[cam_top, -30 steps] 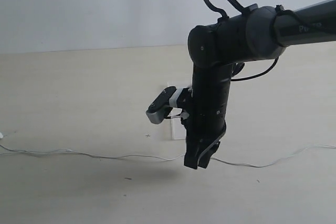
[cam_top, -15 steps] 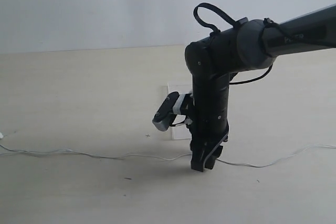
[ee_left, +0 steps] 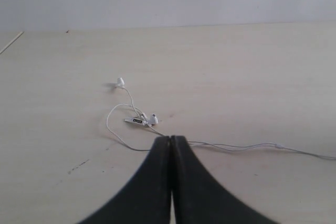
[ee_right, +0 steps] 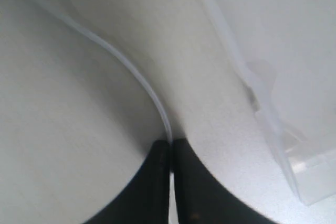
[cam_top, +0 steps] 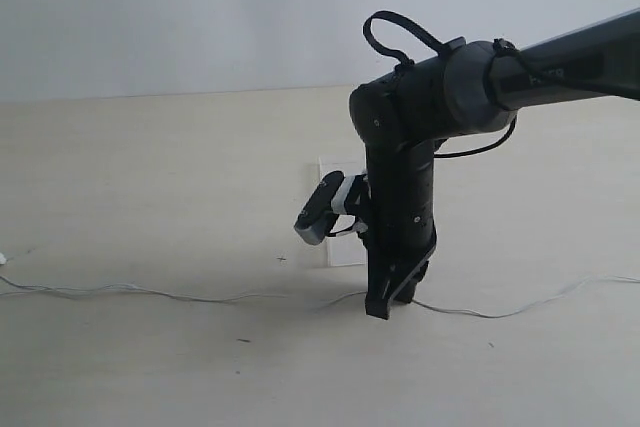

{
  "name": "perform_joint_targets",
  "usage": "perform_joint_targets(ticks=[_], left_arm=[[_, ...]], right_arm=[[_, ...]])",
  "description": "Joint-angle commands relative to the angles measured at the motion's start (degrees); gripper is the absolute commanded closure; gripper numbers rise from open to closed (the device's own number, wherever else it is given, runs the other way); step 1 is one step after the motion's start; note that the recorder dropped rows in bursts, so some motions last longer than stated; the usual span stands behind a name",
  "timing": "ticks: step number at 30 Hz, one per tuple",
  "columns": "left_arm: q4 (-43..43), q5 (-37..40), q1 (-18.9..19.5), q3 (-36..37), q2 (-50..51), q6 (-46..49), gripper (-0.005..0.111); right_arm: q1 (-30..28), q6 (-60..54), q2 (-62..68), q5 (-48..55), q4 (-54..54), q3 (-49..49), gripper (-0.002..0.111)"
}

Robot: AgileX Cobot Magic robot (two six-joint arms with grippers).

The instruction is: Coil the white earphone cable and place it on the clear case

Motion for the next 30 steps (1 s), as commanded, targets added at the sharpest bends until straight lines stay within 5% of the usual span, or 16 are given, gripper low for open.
perform_joint_targets(ticks=[1, 18, 30], left_arm=[[-0.4, -0.6, -0.3, 0.1, -0.3, -0.3, 0.107], [-0.4, -0.6, -0.3, 0.1, -0.3, -0.3, 0.107], [-0.4, -0.6, -0.3, 0.1, -0.3, -0.3, 0.107]], right_arm=[[0.0, -0.1, 4.0, 0.7, 1.4, 1.4, 0.108], [0.0, 4.7, -15.9, 6.0, 2.9, -3.4, 0.108], [0.0, 12.9, -50.1, -25.6, 7.9, -3.4, 0.108]])
